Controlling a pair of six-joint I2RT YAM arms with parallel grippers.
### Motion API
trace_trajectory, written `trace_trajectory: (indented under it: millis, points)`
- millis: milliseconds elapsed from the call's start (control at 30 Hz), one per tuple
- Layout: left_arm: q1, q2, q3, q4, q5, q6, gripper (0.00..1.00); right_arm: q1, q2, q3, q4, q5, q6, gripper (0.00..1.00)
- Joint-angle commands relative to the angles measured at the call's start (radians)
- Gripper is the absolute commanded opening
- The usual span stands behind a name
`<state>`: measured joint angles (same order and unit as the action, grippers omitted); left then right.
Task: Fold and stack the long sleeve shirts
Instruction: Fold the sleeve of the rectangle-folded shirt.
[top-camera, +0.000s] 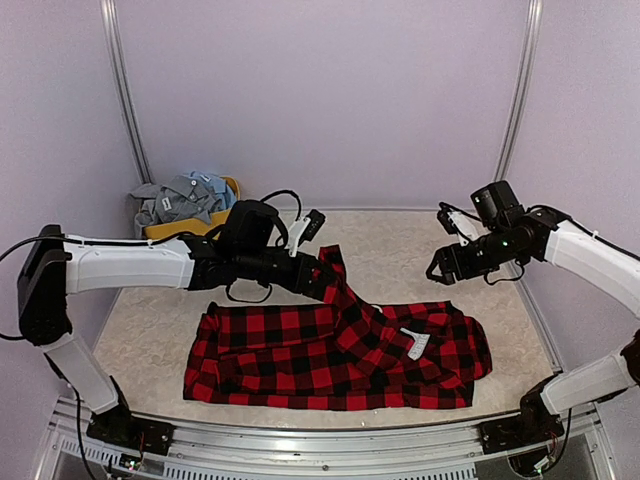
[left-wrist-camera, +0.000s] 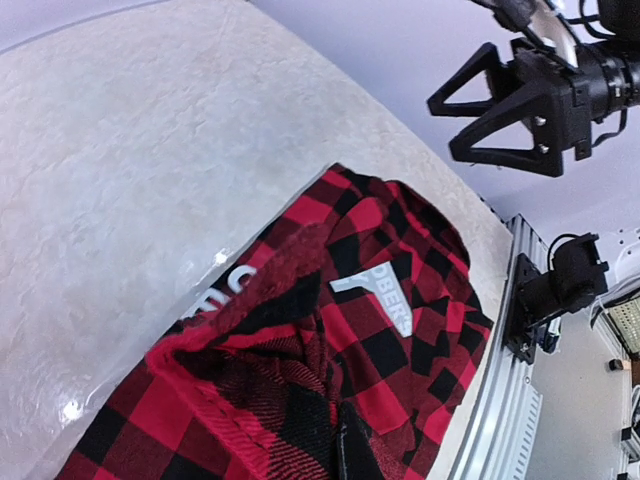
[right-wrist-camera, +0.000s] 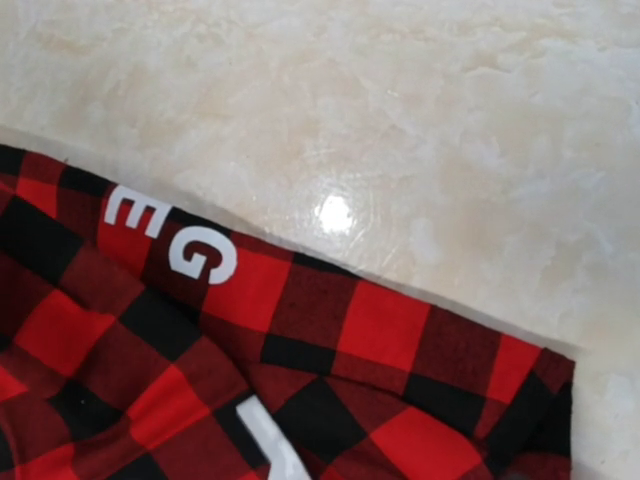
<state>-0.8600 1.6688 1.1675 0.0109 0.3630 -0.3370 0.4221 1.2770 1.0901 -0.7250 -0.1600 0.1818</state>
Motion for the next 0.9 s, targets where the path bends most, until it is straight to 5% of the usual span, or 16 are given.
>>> trace_trajectory:
  millis: [0,867]
  points:
    - [0.037,-0.063,-0.092,0.035,-0.028,-0.014,0.0,-0.01,0.019,-0.029,0.031,-0.011,0.008,0.73]
    - [0.238,-0.287,-0.376,-0.134,-0.157,-0.119,0.0,-0.009,0.082,-0.098,0.094,-0.091,-0.009,0.73]
